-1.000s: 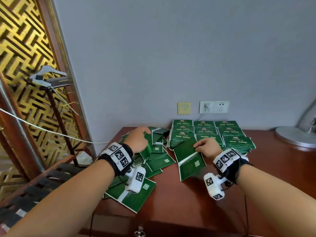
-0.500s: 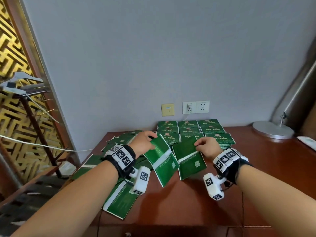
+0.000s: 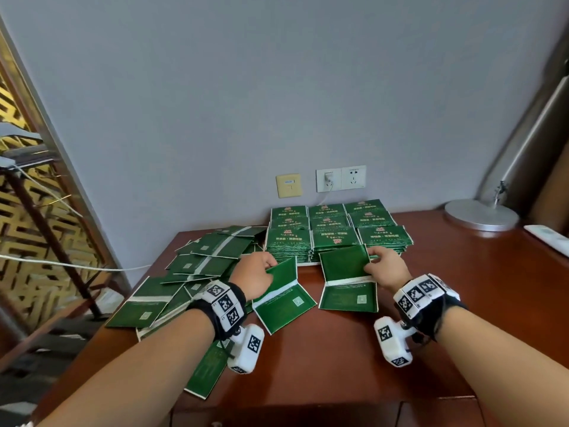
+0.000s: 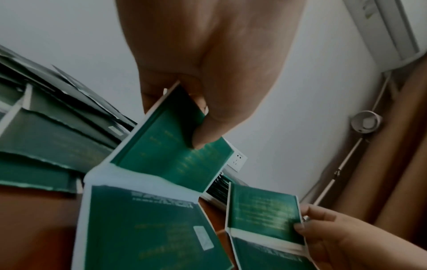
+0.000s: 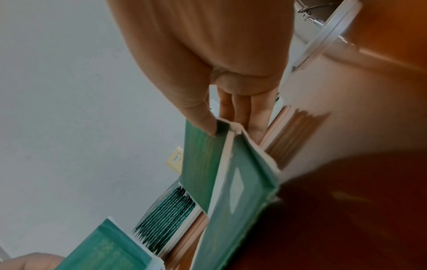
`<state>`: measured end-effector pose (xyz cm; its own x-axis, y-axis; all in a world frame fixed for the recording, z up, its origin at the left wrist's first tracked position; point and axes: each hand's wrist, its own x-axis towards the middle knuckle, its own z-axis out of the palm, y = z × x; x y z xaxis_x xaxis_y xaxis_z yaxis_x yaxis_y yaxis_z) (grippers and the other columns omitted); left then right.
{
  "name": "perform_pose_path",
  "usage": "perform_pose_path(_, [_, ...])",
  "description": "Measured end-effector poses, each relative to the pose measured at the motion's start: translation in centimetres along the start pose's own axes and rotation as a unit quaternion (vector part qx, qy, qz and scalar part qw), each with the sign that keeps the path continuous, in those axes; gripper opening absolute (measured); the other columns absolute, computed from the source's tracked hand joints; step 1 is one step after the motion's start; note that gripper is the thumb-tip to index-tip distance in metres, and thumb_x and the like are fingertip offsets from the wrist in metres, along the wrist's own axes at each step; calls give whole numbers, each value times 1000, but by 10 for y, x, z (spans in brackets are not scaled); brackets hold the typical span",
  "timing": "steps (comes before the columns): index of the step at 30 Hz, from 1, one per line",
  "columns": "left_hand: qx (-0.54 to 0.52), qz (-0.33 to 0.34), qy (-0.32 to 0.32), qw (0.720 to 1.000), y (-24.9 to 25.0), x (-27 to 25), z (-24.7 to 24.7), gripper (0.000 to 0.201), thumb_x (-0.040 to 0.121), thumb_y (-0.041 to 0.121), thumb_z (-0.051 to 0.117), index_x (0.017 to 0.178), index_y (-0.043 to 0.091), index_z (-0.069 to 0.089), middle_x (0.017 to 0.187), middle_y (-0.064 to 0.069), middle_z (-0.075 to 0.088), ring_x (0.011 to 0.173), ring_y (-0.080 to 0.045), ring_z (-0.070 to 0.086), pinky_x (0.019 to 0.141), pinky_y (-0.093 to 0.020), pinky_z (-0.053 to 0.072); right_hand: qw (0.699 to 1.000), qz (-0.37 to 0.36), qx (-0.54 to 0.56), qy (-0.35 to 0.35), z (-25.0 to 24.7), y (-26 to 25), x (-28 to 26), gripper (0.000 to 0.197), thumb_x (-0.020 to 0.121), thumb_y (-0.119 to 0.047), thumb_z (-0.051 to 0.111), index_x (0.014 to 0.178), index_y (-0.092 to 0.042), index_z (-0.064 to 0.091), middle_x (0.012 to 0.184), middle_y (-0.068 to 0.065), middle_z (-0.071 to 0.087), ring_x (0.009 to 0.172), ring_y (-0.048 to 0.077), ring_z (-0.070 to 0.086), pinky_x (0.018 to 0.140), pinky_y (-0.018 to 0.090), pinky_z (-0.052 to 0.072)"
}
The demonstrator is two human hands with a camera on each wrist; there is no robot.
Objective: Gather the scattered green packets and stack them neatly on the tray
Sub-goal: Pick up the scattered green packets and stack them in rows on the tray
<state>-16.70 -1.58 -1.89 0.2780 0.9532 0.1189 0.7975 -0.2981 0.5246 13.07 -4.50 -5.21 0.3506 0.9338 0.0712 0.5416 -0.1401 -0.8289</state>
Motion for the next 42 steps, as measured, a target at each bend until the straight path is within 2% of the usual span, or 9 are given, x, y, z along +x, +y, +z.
perform_pose_path(5, [12,45,-13,999,1,0,15,24,85,4,63,91,26,69,98,9,68,89,-11,64,85,-32,54,1000,-17,6,-20,2,21,6,15,75,-2,60,70,-13,68,66,3,70,64,24,65,64,38,55])
perform_pose_path(9, [34,75,-28,996,-3,-2,29,21,86,6,66,94,25,70,96,9,64,89,-10,61,86,-31,52,998,-36,-5,-49,-1,27,2,26,79,0,68,68,-23,75,68,-6,71,63,7,62,60,20,47])
perform_pose_path(12, [52,92,-52,993,-5,-5,35,16,85,11,72,95,23,70,98,8,62,90,-10,59,85,-28,51,993,-59,-34,-98,-5,25,1,20,82,2,69,82,-16,77,70,-5,68,53,-4,56,50,7,39])
perform_pose_path(16, [40,86,-124,988,-10,-6,33,18,82,37,77,97,27,72,101,12,61,96,-6,59,86,-28,48,984,-59,-97,-136,-7,22,8,36,84,9,59,77,-22,76,74,-1,71,45,-1,51,47,9,38])
perform_pose_path(20, [50,76,-115,989,-11,0,31,19,87,39,71,98,24,71,99,12,63,94,-8,62,87,-28,49,976,-42,-133,-167,-9,16,14,36,84,6,52,83,-20,76,83,8,71,56,11,51,46,15,40])
perform_pose_path(23, [119,20,-122,985,-22,9,33,35,82,47,71,112,29,66,117,8,62,110,-15,59,99,-39,47,972,-42,-150,-178,-8,11,15,22,84,-7,68,104,-15,72,102,3,70,79,10,60,57,11,42])
perform_pose_path(30, [168,-39,-160,972,-31,13,38,73,70,65,73,131,27,58,132,0,52,123,-24,49,105,-46,43,944,-11,-222,-245,1,5,19,71,75,-30,82,136,-11,51,132,4,57,117,20,56,101,29,43])
perform_pose_path(38, [145,-57,-152,976,-24,12,34,54,66,54,83,105,22,61,108,5,51,107,-21,52,95,-40,47,932,-14,-273,-240,2,-5,14,66,71,-27,85,127,-10,54,122,4,57,106,20,56,87,29,47])
perform_pose_path(42, [79,-60,-140,985,-21,8,33,49,65,42,87,91,26,49,90,4,58,79,-14,53,69,-29,44,940,-17,-253,-228,2,-5,12,57,68,-22,87,111,-15,51,107,2,55,92,19,54,75,28,44])
